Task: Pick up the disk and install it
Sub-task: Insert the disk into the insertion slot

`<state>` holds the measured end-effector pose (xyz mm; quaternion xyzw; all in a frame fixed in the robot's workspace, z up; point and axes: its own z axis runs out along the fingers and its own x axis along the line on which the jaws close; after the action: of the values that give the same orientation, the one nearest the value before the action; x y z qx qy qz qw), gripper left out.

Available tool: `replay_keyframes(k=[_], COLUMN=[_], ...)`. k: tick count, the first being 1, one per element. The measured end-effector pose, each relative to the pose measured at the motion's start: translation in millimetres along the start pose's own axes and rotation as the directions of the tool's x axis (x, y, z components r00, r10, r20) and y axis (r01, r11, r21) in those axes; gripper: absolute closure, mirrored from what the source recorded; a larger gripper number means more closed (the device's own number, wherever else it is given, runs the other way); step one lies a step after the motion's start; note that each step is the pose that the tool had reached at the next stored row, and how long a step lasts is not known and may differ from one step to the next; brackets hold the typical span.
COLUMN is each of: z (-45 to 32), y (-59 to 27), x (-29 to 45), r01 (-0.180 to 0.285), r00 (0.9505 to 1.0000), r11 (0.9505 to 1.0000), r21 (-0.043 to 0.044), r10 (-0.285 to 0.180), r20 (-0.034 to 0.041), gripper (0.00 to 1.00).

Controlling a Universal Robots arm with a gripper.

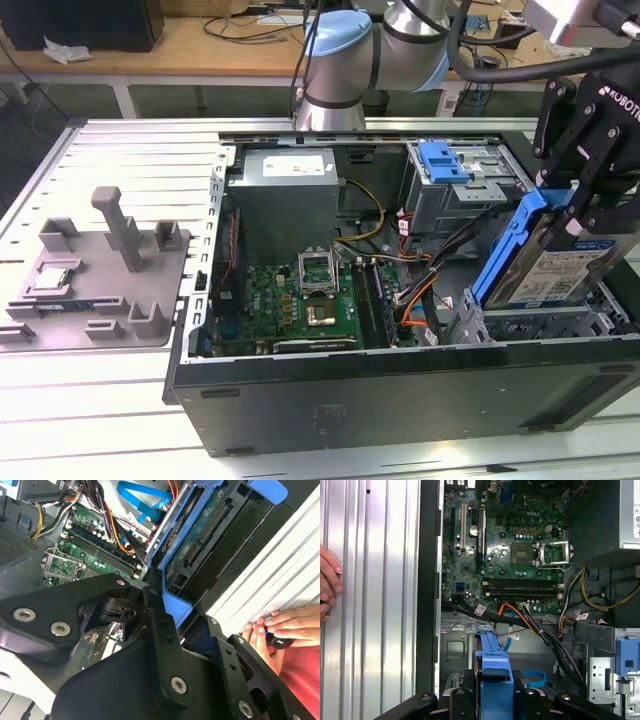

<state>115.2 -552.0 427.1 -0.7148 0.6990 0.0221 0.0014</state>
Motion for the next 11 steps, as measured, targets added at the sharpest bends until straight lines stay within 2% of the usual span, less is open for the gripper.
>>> replay_keyframes(k=[11], z=[12.3], y=[-0.3], x=[0.4], r01=[0.001], r00=[1.0], r11=[1.0], r21=[-0.0001], r10=[-0.001], r20=[0.0001], gripper=[0.64])
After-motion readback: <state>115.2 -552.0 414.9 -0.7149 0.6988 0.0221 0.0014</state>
